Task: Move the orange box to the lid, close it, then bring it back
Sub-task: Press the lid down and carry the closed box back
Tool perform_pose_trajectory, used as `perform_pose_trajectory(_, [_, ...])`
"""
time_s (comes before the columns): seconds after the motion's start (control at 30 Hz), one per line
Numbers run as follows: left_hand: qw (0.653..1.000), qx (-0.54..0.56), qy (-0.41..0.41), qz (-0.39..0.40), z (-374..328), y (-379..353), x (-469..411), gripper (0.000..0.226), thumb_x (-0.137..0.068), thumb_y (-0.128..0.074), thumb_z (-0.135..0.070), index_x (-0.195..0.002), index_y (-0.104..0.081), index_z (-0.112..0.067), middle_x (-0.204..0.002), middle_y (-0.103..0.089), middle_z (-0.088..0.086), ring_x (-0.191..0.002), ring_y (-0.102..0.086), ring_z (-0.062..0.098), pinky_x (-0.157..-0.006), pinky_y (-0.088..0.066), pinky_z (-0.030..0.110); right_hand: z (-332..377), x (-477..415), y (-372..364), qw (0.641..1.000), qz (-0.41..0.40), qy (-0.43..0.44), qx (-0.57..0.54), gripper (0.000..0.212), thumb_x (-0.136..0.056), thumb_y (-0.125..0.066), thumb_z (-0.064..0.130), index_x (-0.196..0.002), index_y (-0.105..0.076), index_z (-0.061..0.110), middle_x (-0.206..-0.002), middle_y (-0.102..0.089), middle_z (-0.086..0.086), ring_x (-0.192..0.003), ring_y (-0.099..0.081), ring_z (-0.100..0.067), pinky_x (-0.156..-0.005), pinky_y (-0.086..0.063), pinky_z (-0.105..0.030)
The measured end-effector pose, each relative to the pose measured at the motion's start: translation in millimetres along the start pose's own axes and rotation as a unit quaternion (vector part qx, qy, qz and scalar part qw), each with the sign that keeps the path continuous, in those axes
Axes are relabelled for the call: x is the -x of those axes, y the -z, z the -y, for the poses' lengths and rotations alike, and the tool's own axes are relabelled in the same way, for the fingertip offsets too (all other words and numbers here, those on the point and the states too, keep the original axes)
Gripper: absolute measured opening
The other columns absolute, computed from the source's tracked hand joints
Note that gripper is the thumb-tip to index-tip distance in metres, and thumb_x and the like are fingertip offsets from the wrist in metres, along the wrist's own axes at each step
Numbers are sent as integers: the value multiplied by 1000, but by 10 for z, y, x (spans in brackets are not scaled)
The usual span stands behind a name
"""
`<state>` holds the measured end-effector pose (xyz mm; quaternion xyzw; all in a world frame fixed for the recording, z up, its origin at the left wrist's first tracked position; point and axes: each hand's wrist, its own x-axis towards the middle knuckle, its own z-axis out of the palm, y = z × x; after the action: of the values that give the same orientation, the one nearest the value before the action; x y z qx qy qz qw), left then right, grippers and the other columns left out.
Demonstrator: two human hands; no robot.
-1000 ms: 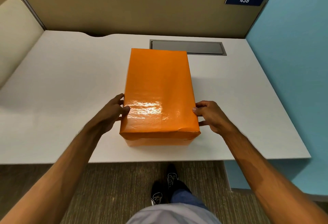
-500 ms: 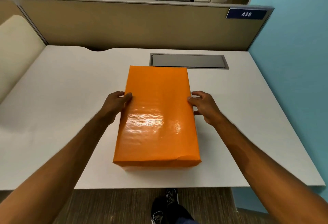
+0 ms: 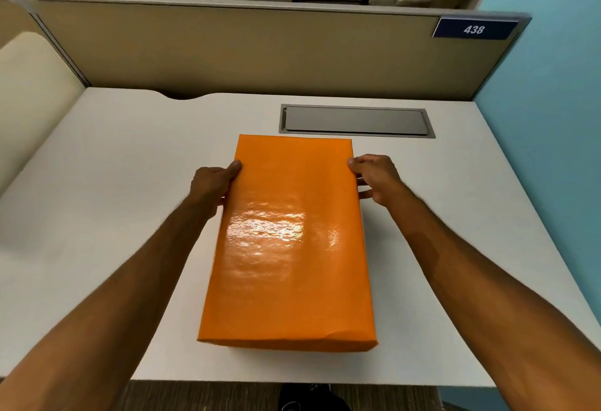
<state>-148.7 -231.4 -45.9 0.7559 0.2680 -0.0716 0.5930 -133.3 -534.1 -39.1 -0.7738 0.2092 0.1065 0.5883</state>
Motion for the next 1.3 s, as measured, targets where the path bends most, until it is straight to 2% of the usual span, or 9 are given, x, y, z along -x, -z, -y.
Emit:
perform_pose_trajectory(0.17, [999,-27,-28,-28,24,-72,-29,51,-89,-61,-47,-113,-68,-3,-115,-68,17,-93,-60,30,-85,-51,45,-40,-68,-30,1000,-26,-13,-3,28,-93,-62,27,-116,-63,10,-110,-67,-10,-91,-64,-28,-71,-53,-44])
perform_pose_trajectory(0.33, [999,-29,-10,-14,6,-67,-64,54,-92,-58,-45,-120,-62,1,-126,-63,20,-113,-59,40,-91,-47,48,-49,-91,-101,998,-66,-3,24,32,-93,-61,32,-117,-64,11,-116,-67,-12,-90,-62,-27,-71,-53,-43])
perform_pose_trajectory(0.43, [1000,-30,-5,0,-7,-63,-54,55,-92,-57,-44,-121,-61,3,-129,-60,22,-116,-57,42,-90,-46,47,-61,-67,-106,997,-66,6,39,33,-93,-60,35,-117,-64,12,-119,-67,-12,-91,-63,-28,-76,-55,-47])
perform_pose_trajectory(0.6, [999,-36,0,37,-38,0,45,58,-92,-55,-47,-127,-57,-1,-132,-58,18,-119,-54,39,-92,-45,49,-63,81,-69,998,-29,10,48,44,-95,-55,40,-132,-55,16,-128,-63,-12,-108,-63,-35,-83,-54,-53])
perform_pose_trajectory(0.8, [996,-45,-28,75,153,115,340,47,-94,-55,-42,-124,-60,-5,-119,-64,12,-97,-60,25,-81,-45,41,-216,375,-36,999,2,12,42,50,-95,-57,39,-140,-48,18,-134,-59,-10,-111,-61,-31,-87,-53,-52])
perform_pose_trajectory(0.93, [992,-42,-32,114,347,260,598,45,-96,-54,-36,-133,-55,-11,-125,-64,12,-112,-60,31,-92,-48,49,-369,623,8,1000,16,10,23,47,-93,-61,36,-135,-51,18,-126,-61,-7,-103,-61,-27,-77,-52,-47])
perform_pose_trajectory(1.1, [985,-25,12,169,529,406,895,55,-94,-55,-42,-144,-43,-25,-128,-60,5,-111,-58,30,-87,-48,52,-546,953,93,997,67,-24,-6,33,-90,-64,36,-119,-54,23,-115,-63,-4,-96,-62,-26,-76,-51,-49])
perform_pose_trajectory(1.2, [983,-20,23,181,599,453,994,61,-91,-57,-45,-147,-38,-28,-130,-60,8,-111,-59,33,-87,-50,55,-630,1099,129,995,86,-37,-20,42,-89,-66,36,-126,-52,23,-111,-62,-3,-95,-62,-26,-77,-50,-51])
perform_pose_trajectory(1.3, [984,-18,26,177,618,442,1061,66,-92,-57,-42,-150,-31,-29,-135,-57,9,-115,-57,36,-91,-49,57,-673,1180,138,993,103,-43,-32,51,-89,-66,35,-135,-47,24,-119,-60,-6,-103,-60,-32,-81,-48,-54])
